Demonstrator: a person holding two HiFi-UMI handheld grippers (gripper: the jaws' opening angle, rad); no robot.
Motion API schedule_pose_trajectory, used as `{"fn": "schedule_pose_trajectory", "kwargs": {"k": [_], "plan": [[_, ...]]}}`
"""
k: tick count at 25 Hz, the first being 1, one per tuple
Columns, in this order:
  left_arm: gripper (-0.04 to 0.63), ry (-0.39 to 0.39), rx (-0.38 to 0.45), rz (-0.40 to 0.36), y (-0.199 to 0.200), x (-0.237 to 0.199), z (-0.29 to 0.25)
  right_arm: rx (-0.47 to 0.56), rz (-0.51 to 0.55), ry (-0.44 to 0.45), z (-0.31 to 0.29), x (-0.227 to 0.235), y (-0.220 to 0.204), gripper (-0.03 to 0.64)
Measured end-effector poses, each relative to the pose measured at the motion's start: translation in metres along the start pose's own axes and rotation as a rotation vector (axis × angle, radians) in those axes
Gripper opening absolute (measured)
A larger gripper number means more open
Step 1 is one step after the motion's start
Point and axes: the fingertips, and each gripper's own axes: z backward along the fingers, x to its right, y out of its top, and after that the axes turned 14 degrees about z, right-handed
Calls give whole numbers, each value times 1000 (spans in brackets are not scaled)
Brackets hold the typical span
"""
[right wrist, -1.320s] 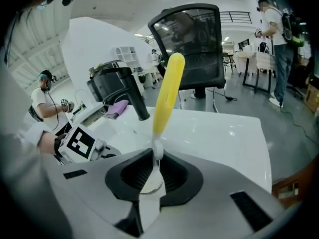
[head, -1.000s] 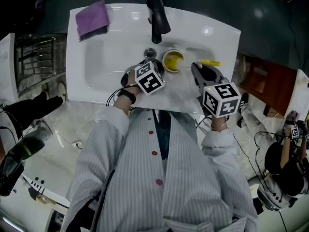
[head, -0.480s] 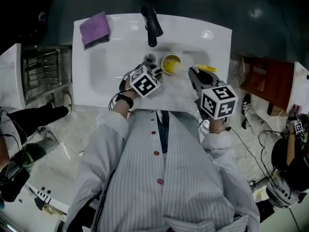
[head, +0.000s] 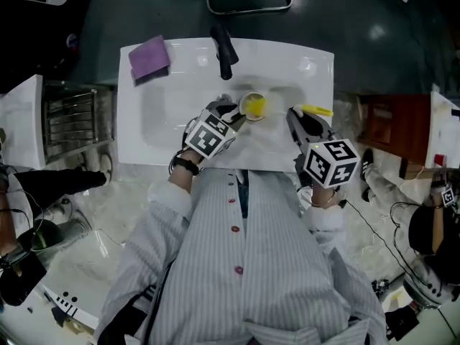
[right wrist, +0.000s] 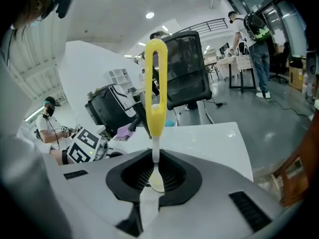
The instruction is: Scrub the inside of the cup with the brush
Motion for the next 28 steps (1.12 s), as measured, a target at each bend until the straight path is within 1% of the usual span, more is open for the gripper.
{"fn": "schedule_pose_trajectory", "kwargs": {"k": [3, 6, 10, 13, 15, 17, 23, 28], "plan": [[144, -22, 108, 49, 31, 9, 20, 37, 8, -15, 9, 0, 14, 55], [139, -69, 213, 100, 62, 23, 41, 72, 25, -22, 16, -2, 31, 55], [82, -142, 358, 184, 99, 41, 72, 118, 50, -23, 24, -7, 51, 55], [50, -196, 437, 232, 119, 50, 93, 151, 70, -22, 28, -13, 65, 55], [32, -228, 460, 237, 128, 58, 104, 169, 82, -20, 32, -16, 73, 55], [24, -247, 473, 220, 136, 66, 112, 184, 95, -19, 36, -18, 81, 55], [12, -249, 514, 174, 153, 80, 133, 231, 118, -27, 50, -21, 98, 55], [9, -250, 517, 145, 157, 86, 139, 264, 132, -27, 57, -25, 107, 55]]}}
